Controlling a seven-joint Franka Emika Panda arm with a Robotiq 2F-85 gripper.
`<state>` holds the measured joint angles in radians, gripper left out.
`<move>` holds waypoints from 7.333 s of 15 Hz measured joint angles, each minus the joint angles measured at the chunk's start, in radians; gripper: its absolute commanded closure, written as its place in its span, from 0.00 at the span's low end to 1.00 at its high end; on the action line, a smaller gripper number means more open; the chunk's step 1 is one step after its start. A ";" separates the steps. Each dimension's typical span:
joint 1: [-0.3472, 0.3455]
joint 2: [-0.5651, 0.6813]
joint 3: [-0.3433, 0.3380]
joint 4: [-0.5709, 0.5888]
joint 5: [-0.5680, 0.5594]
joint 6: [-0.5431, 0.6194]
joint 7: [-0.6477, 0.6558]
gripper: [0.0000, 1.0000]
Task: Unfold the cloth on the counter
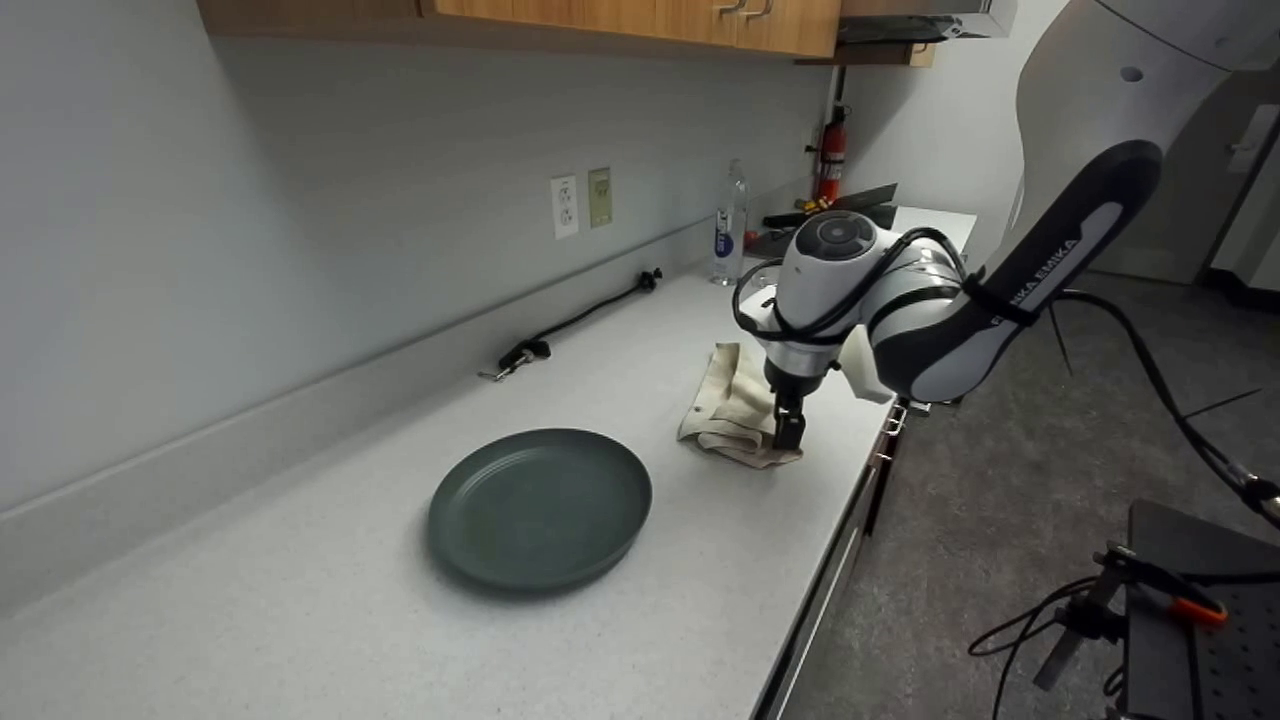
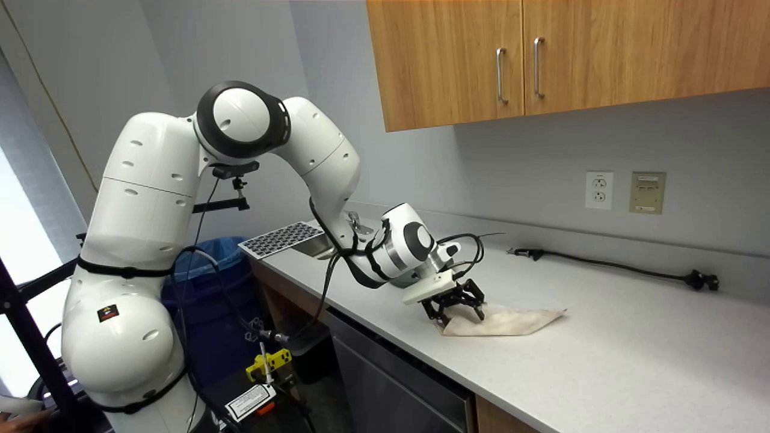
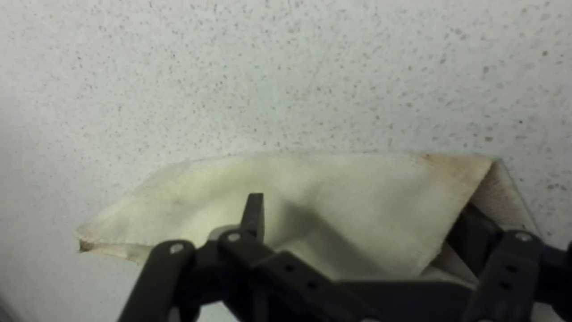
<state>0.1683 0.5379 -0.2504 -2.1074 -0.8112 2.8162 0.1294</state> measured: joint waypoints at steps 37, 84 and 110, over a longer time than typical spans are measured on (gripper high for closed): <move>0.019 -0.022 -0.050 0.001 -0.017 -0.003 0.148 1.00; 0.019 -0.137 -0.099 -0.097 0.290 -0.009 0.414 1.00; -0.057 -0.156 -0.017 -0.099 -0.184 -0.481 0.905 0.12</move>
<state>0.1118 0.3816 -0.2679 -2.2068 -0.9954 2.3347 1.0346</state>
